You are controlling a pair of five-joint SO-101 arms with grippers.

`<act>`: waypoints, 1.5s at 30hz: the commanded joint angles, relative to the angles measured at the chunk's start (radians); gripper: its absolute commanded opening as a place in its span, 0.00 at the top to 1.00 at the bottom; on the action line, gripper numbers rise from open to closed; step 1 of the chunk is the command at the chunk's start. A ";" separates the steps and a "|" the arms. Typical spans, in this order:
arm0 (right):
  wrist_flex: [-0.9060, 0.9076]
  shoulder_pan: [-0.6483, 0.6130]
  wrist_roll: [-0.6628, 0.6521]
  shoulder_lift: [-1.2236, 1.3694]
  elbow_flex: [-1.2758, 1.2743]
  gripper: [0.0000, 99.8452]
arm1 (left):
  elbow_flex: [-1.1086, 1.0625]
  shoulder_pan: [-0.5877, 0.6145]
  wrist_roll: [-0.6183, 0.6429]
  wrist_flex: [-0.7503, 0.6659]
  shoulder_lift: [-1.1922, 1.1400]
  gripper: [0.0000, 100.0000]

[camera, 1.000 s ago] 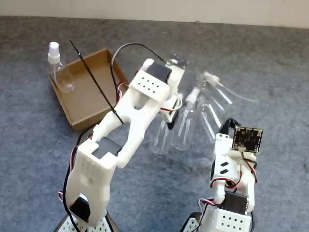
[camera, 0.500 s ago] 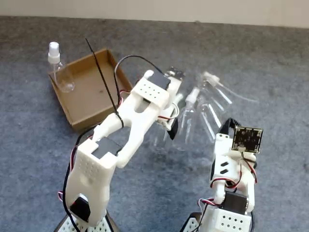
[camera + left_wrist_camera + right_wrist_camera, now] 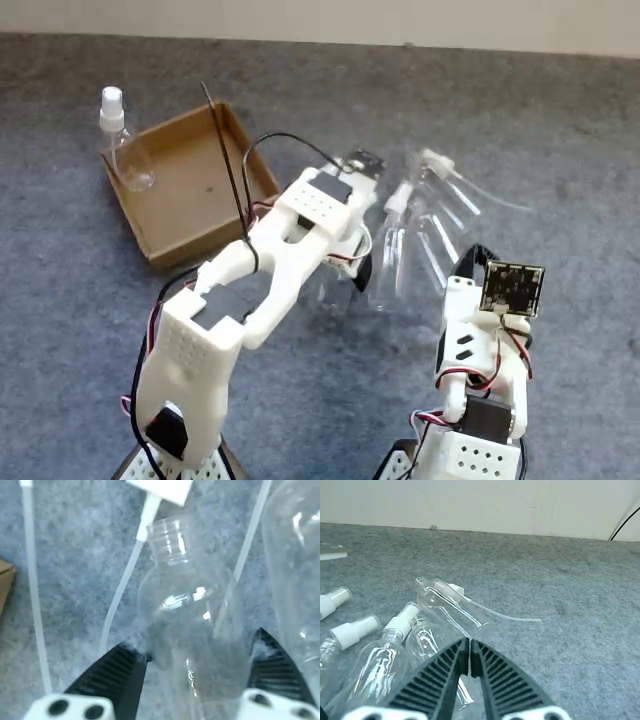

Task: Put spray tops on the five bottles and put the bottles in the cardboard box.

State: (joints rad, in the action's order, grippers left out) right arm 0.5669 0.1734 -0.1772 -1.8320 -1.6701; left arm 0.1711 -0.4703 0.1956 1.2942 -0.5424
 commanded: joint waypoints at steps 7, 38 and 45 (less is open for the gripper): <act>0.008 0.008 -0.006 -0.007 -0.114 0.99 | 0.002 -0.021 0.015 -0.011 0.077 0.74; 0.008 0.007 -0.006 -0.007 -0.116 0.99 | 0.318 -0.010 0.011 0.276 0.213 0.86; 0.007 -0.081 -0.011 -0.007 -0.116 0.99 | 0.349 -0.010 0.009 0.425 0.380 0.86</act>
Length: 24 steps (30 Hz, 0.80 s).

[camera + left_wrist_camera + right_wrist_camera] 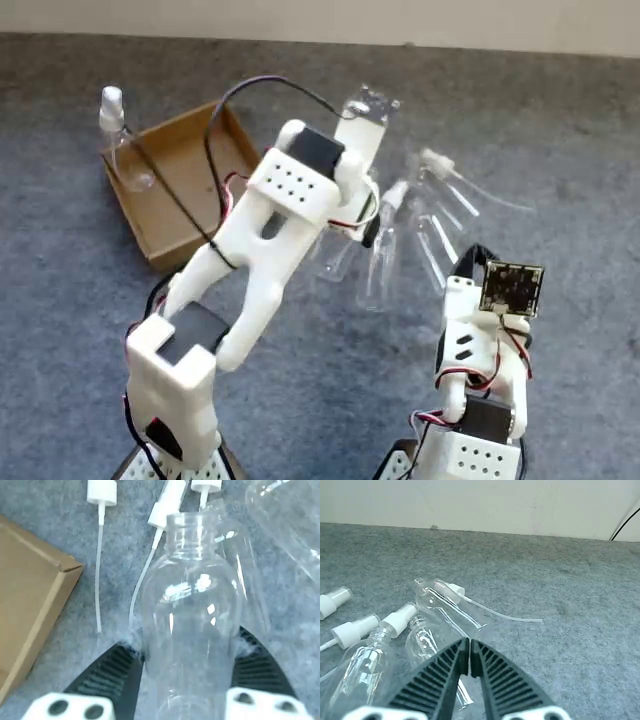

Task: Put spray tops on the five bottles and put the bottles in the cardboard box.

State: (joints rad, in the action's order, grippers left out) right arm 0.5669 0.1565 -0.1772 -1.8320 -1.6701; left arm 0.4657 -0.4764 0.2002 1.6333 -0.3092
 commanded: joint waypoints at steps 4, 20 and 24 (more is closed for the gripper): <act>0.004 -0.082 -0.011 -0.007 -0.113 0.99 | 0.051 0.033 0.005 0.110 0.275 0.86; 0.222 0.062 -0.068 -0.007 0.306 0.99 | -0.418 0.108 0.003 0.103 0.845 0.86; 0.223 0.031 -0.199 -0.005 0.338 0.99 | -0.584 0.110 0.003 0.009 0.967 0.86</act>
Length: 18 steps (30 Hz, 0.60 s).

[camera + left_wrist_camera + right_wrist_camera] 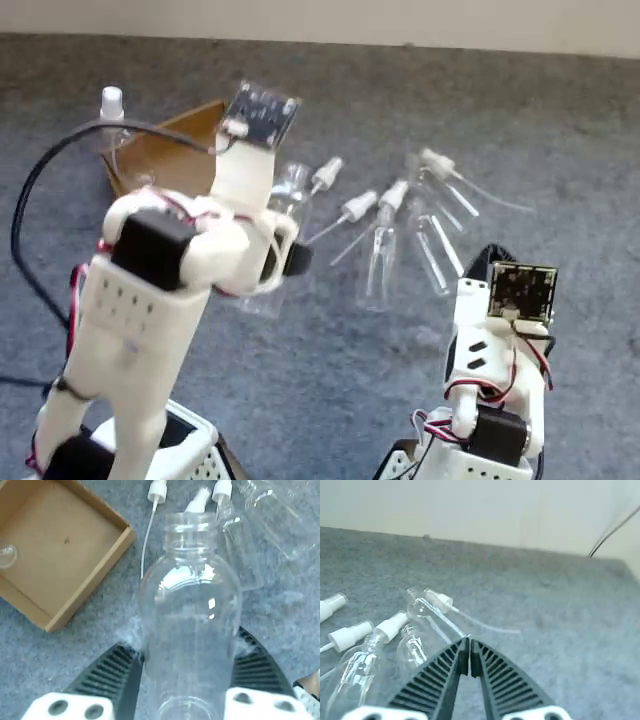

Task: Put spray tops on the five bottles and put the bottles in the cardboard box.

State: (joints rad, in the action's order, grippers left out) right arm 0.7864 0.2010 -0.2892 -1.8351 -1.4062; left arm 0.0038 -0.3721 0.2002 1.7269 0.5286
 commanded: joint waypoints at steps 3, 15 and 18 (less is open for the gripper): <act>0.004 -0.013 -0.140 -0.002 0.077 0.99 | -0.274 0.007 0.003 -0.204 0.219 0.86; 0.004 -0.007 -0.190 -0.002 0.085 0.99 | -0.765 0.005 0.003 -0.568 0.541 0.86; 0.004 -0.007 -0.178 -0.002 0.085 0.99 | -0.832 0.005 0.003 -0.601 0.595 0.86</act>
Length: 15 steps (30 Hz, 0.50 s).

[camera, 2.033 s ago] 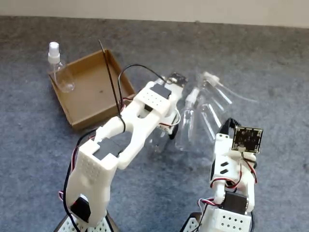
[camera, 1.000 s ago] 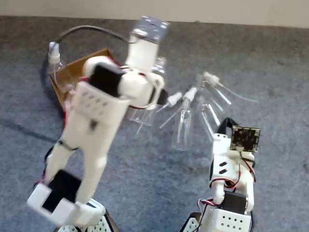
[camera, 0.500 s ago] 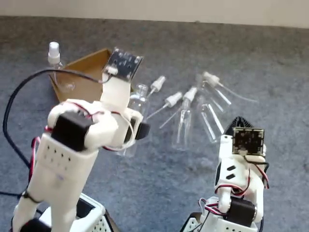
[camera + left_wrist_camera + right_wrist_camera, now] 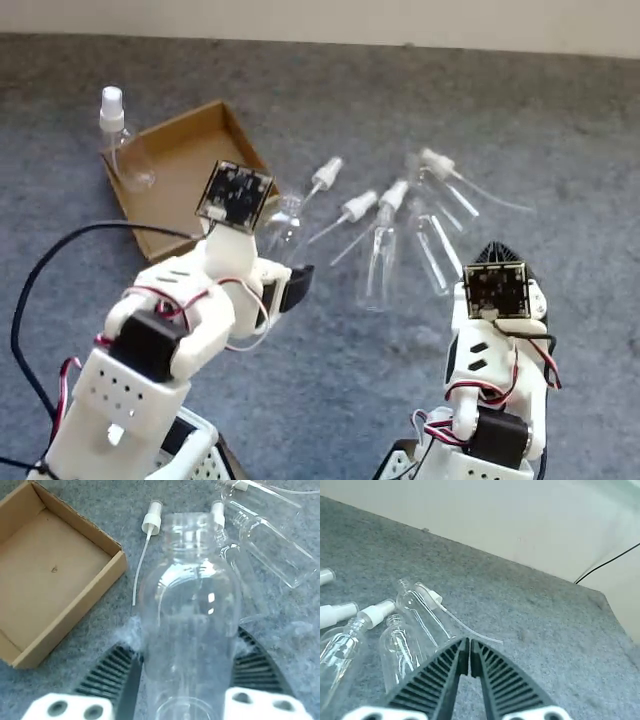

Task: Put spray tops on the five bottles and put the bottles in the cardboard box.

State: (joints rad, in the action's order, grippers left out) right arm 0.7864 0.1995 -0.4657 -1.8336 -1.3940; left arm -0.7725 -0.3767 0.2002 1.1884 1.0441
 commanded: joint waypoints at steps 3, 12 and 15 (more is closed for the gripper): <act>0.005 -0.005 0.100 -0.004 0.087 0.99 | -0.119 0.012 0.003 -0.103 0.124 0.86; 0.248 -0.013 0.282 -0.002 0.423 0.99 | -0.265 0.012 0.003 -0.219 0.206 0.86; 0.332 -0.013 0.288 0.061 0.532 0.99 | -0.325 0.012 0.003 -0.281 0.229 0.86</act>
State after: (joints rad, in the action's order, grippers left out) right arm 1.0518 0.1979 -0.1987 -1.8397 -1.0042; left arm -1.0579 -0.3782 0.2002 0.9935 1.2359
